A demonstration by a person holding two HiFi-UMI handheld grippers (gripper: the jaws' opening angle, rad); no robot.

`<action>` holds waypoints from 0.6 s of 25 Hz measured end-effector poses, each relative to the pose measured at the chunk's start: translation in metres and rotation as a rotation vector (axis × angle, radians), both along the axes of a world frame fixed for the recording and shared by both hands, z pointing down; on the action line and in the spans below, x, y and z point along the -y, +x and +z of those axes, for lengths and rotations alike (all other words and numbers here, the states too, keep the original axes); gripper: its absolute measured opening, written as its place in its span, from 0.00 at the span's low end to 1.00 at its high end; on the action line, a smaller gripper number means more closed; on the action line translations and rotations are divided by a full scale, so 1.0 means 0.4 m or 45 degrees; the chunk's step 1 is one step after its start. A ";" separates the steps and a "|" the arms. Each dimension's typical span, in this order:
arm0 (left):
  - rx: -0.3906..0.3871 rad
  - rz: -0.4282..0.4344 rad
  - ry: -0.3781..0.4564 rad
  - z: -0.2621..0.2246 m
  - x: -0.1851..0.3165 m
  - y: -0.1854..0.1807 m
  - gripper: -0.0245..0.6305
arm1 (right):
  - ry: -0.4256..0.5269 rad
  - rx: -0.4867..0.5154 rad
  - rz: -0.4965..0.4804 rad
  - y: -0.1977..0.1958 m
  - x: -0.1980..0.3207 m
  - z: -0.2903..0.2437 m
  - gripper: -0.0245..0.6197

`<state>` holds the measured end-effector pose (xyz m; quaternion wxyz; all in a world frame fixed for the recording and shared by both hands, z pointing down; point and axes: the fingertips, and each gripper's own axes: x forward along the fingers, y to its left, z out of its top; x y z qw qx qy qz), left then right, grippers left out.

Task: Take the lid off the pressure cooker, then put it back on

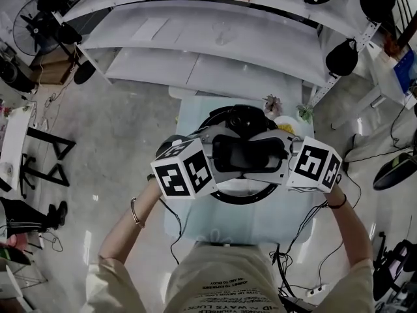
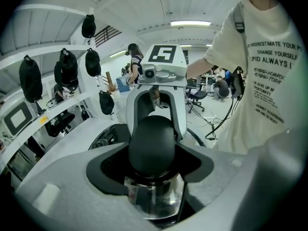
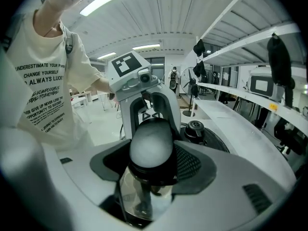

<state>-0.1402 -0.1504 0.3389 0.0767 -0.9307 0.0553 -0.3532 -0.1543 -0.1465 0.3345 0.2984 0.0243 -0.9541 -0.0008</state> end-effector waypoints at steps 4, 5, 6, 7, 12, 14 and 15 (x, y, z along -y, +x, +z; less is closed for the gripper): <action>0.006 -0.013 -0.023 0.011 0.039 -0.007 0.49 | -0.023 0.003 -0.011 -0.007 0.039 0.012 0.47; 0.006 -0.014 -0.031 0.015 0.048 -0.009 0.49 | -0.030 0.003 -0.013 -0.009 0.048 0.015 0.47; 0.007 -0.016 -0.039 0.018 0.057 -0.011 0.49 | -0.039 0.004 -0.014 -0.011 0.057 0.019 0.47; 0.010 -0.017 -0.046 0.022 0.066 -0.013 0.49 | -0.047 0.006 -0.014 -0.013 0.065 0.023 0.47; 0.028 -0.027 -0.092 0.045 0.099 -0.023 0.49 | -0.090 0.019 -0.015 -0.021 0.098 0.042 0.47; 0.028 -0.031 -0.107 0.051 0.106 -0.027 0.49 | -0.105 0.021 -0.021 -0.025 0.105 0.049 0.47; 0.030 -0.034 -0.114 0.055 0.109 -0.028 0.49 | -0.113 0.023 -0.023 -0.025 0.108 0.053 0.47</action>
